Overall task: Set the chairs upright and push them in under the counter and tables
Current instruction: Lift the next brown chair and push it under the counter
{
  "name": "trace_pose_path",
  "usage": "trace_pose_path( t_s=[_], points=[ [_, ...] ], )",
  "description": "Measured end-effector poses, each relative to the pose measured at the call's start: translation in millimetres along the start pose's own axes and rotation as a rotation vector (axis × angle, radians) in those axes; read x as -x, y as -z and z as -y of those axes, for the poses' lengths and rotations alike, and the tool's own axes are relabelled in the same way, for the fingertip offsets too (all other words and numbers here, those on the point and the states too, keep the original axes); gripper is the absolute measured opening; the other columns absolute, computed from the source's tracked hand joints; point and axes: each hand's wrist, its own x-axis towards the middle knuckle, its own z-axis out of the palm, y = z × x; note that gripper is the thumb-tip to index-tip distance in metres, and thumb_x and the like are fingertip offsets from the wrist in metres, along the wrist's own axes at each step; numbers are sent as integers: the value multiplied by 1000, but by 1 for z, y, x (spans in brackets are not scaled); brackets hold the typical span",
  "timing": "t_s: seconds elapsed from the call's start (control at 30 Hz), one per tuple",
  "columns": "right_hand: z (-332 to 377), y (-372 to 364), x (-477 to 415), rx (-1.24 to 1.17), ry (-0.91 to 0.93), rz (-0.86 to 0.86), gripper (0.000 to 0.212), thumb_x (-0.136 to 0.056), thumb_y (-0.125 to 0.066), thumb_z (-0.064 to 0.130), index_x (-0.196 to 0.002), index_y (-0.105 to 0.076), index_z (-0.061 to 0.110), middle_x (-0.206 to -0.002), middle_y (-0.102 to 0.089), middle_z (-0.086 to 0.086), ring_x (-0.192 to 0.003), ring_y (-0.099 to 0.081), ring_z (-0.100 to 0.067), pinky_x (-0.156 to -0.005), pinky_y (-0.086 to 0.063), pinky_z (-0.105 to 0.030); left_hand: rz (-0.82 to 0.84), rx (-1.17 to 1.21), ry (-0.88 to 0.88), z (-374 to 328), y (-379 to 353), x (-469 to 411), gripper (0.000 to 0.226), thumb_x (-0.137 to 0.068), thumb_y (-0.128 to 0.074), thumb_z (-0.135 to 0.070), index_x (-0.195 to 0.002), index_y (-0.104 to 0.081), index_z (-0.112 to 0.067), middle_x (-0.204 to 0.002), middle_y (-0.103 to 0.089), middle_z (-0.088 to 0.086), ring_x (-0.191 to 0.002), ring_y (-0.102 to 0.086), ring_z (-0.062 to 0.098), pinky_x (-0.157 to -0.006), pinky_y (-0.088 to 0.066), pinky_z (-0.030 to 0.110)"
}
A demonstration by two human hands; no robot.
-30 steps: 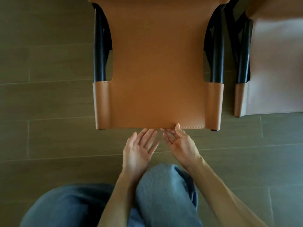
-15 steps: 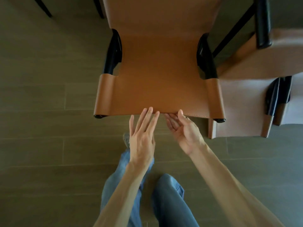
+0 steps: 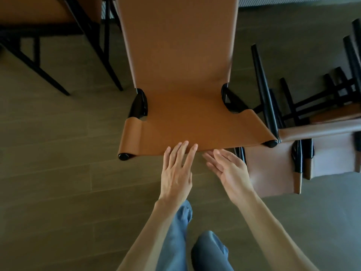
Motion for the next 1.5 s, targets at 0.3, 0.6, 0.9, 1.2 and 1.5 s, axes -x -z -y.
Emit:
trace_pose_path(
  t_s=[0.3, 0.6, 0.9, 1.2, 1.5],
  points=[
    [70, -68, -38, 1625, 862, 13, 79, -82, -56, 6, -152, -19, 9, -161, -10, -9, -149, 2, -20, -120, -2, -35, -25, -31, -6, 12, 58, -105, 74, -75, -59, -6, -145, -37, -17, -147, -43, 6, -139, -35, 23, -118, -20, 45],
    [142, -104, -107, 1722, 901, 57, 90, -76, -66, 14, -151, -17, 3, -158, -20, -17, -147, -11, -28, -119, -12, -45, -22, -22, -16, 29, 108, -211, 78, -71, -68, -5, -144, -40, -10, -146, -46, 5, -138, -38, 21, -117, -23, 44],
    [212, -137, -148, 1745, 857, 180, 102, -69, -76, 9, -151, -15, 4, -157, -23, -15, -147, -11, -28, -119, -14, -45, -3, -21, 62, 38, 132, -288, 81, -68, -68, -2, -144, -41, -12, -147, -45, 2, -140, -35, 17, -120, -17, 40],
    [255, -168, -186, 1757, 886, 162, 85, -80, -70, 16, -150, -22, 2, -156, -26, -15, -147, -12, -28, -120, -11, -45, -25, 26, 92, 51, 144, -348, 74, -66, -68, -3, -137, -47, -13, -139, -53, 1, -136, -40, 16, -119, -18, 41],
    [278, -189, -210, 1765, 861, 121, 87, -75, -78, 25, -147, -33, 6, -152, -35, -13, -145, -22, -27, -118, -20, -46, 82, 10, 57, 67, 156, -385, 76, -70, -70, -13, -141, -44, -14, -144, -49, 1, -138, -37, 17, -119, -20, 43]
  ],
)
